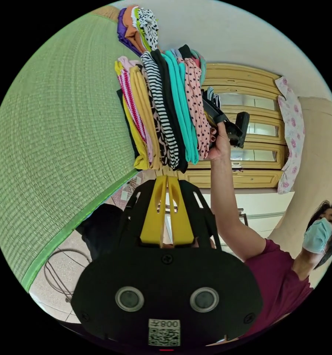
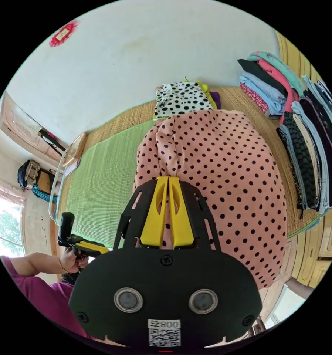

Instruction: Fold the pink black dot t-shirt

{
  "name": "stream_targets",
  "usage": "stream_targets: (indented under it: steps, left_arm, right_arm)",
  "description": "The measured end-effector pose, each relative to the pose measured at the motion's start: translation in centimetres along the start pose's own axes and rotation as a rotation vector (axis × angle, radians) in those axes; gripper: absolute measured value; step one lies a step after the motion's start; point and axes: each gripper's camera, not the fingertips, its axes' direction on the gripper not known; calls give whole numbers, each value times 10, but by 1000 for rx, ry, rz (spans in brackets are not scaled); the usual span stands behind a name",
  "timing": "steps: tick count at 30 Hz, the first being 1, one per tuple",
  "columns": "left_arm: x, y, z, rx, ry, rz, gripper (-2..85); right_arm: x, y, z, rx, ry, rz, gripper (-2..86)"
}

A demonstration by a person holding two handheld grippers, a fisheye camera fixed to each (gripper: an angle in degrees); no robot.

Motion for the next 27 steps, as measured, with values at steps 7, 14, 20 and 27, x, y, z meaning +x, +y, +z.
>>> stream_targets:
  steps: [7, 14, 20, 27]
  left_arm:
    - [-52, 42, -58, 91, -71, -56, 1]
    - [-75, 74, -115, 131, -366, -12, 1]
    - [-86, 97, -137, 64, -575, 79, 1]
    - [-90, 133, -148, 30, -624, 223, 2]
  right_arm:
    - [-86, 23, -86, 451, 85, -129, 2]
    - [-178, -44, -40, 477, 17, -281, 10]
    - [-193, -147, 59, 339, -1, -179, 58]
    - [-167, -249, 152, 227, 70, -63, 75]
